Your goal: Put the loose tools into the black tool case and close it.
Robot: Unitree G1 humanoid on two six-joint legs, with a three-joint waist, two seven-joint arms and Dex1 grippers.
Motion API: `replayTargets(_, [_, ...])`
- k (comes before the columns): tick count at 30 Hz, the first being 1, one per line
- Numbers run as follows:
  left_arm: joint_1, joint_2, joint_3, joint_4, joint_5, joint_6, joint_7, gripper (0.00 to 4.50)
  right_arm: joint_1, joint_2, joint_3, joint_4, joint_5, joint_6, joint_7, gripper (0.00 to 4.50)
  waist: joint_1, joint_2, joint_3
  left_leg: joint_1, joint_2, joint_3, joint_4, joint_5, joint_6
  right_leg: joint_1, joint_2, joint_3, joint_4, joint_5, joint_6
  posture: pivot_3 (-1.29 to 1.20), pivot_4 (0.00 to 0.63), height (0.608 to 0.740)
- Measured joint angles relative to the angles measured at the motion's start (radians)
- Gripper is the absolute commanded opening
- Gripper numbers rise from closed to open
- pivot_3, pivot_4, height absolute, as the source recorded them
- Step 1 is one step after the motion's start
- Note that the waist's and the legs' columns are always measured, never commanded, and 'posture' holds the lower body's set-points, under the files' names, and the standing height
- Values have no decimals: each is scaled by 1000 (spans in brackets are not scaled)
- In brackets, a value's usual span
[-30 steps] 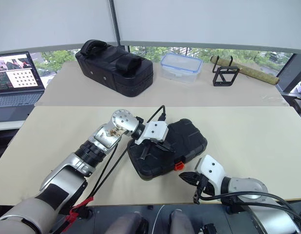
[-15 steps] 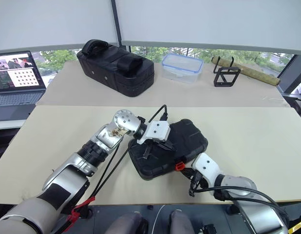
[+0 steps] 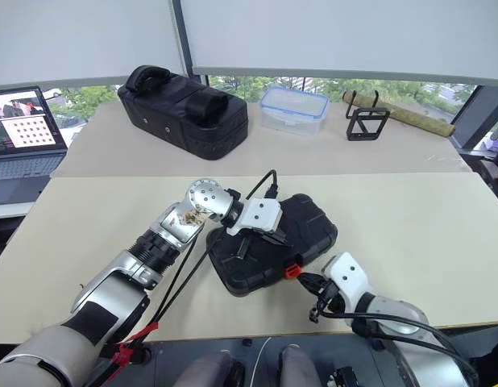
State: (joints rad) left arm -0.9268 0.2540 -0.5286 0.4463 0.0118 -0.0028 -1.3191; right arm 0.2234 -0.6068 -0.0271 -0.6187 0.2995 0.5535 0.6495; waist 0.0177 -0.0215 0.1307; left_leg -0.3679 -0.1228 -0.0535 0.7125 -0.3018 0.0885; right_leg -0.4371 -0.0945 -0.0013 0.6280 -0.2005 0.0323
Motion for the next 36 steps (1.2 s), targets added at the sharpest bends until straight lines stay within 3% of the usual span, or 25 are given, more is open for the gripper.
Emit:
replayTargets(5, [-2, -11, -1, 9, 4, -10, 0, 10, 33, -21, -22, -34, 13, -1, 24, 0, 0, 0, 0, 0, 0, 0, 0, 0, 0, 0, 0, 0, 0, 0, 0, 0, 150, 722])
replayTargets(11, [-4, -14, 0, 22, 4, -17, -2, 0, 137, -1, -107, -81, 94, 10, 24, 1775, 8, 0, 0, 1, 0, 0, 0, -1, 0, 1, 0, 0, -2, 0, 0, 0, 150, 722])
replayTargets(17, [-7, -15, -1, 26, 4, -21, -4, 0, 121, 109, -40, -71, 96, 23, -75, 3832, 9, 0, 0, 1, 0, 0, 0, -1, 0, 0, 0, 0, -1, 0, 1, 0, 150, 722])
replayTargets(27, [-17, -8, -2, 32, 6, -21, -19, 0, 59, 222, 27, 34, 75, 27, -182, 3832, 10, 0, 0, 1, 1, -1, -1, 0, -1, -1, 1, -1, 0, 0, 0, 0, 150, 722])
replayTargets(30, [-20, -6, -1, 33, 11, -22, -20, 0, 58, 235, 33, 34, 75, 27, -198, 3160, 10, 0, 0, 1, 2, -2, -2, 1, -1, -1, 2, -2, 0, 0, -1, 0, 150, 722])
replayTargets(36, [-25, -4, 2, 36, 24, -24, -20, 0, 57, 241, 48, 31, 75, 28, -213, 1283, 11, 0, 0, 1, 2, -4, -2, 1, -2, -1, 2, -4, 0, -1, -1, 0, 150, 722])
